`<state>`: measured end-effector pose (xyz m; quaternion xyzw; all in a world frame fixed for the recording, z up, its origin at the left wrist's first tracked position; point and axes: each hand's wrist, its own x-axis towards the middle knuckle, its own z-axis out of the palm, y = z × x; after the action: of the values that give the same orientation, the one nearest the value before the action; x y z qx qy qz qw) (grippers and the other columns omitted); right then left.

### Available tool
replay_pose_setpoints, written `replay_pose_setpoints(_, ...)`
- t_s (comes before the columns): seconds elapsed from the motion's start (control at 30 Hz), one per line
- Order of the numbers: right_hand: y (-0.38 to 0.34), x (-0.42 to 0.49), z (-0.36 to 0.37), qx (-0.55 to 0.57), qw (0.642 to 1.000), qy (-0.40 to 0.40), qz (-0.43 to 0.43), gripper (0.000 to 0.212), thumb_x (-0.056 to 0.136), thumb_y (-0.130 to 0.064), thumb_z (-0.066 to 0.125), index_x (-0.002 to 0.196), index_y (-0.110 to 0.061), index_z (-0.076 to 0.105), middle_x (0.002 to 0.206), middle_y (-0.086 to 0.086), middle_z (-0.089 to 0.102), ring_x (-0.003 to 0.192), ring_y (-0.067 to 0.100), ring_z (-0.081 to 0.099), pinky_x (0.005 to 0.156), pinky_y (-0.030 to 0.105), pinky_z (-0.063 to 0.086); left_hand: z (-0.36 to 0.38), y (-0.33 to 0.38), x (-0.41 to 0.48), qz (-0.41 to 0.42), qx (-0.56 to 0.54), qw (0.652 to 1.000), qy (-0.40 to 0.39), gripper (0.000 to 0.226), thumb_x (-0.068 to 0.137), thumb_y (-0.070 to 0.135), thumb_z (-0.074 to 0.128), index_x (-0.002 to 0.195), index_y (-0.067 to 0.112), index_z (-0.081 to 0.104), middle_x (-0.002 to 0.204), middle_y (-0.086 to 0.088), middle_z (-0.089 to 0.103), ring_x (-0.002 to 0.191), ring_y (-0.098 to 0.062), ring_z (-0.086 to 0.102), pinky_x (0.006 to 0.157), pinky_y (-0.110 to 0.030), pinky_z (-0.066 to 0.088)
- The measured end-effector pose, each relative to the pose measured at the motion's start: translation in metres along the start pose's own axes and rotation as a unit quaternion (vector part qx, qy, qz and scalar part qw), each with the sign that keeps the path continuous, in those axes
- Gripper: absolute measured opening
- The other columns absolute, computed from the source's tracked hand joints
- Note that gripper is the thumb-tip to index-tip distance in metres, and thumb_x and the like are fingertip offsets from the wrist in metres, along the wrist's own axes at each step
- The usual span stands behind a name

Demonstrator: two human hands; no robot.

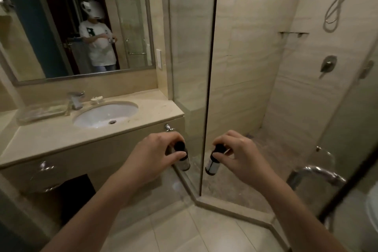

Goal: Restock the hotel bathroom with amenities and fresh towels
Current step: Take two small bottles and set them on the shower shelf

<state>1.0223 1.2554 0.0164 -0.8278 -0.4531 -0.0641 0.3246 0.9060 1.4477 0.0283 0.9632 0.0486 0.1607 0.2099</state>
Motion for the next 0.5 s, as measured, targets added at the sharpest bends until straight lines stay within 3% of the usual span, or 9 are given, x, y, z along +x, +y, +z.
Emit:
replay_pose_setpoints(0.23,0.030,0.120,0.019,-0.016,0.994,0.071,0.076,0.017,0.081,-0.013,0.070,0.098,-0.013,0.067,0.089,-0.008,0.055,0.079,0.009,0.059,0.078,0.026,0.053,-0.024,-0.075,0.130,0.077,-0.016,0.996,-0.032,0.020,0.083,0.032,0.066,0.101,0.024,0.063,0.094,0.011,0.066,0.087,-0.004,0.059,0.080,-0.031,0.052)
replay_pose_setpoints(0.4,0.071,0.162,0.022,-0.036,0.984,0.102,0.142,0.016,0.079,-0.010,0.071,0.095,-0.012,0.067,0.084,-0.014,0.052,0.075,0.005,0.057,0.074,0.018,0.047,-0.004,-0.101,0.206,0.117,-0.053,0.990,-0.053,0.019,0.083,0.030,0.066,0.099,0.022,0.064,0.091,0.013,0.063,0.087,-0.003,0.058,0.082,-0.030,0.051)
replay_pose_setpoints(0.5,0.108,0.179,0.020,-0.041,0.974,0.110,0.193,0.015,0.081,-0.011,0.070,0.096,-0.013,0.067,0.089,-0.008,0.056,0.080,0.009,0.059,0.074,0.017,0.047,0.025,-0.110,0.250,0.128,-0.083,0.986,-0.070,0.020,0.084,0.030,0.065,0.102,0.022,0.064,0.094,0.013,0.065,0.090,-0.002,0.060,0.083,-0.032,0.051)
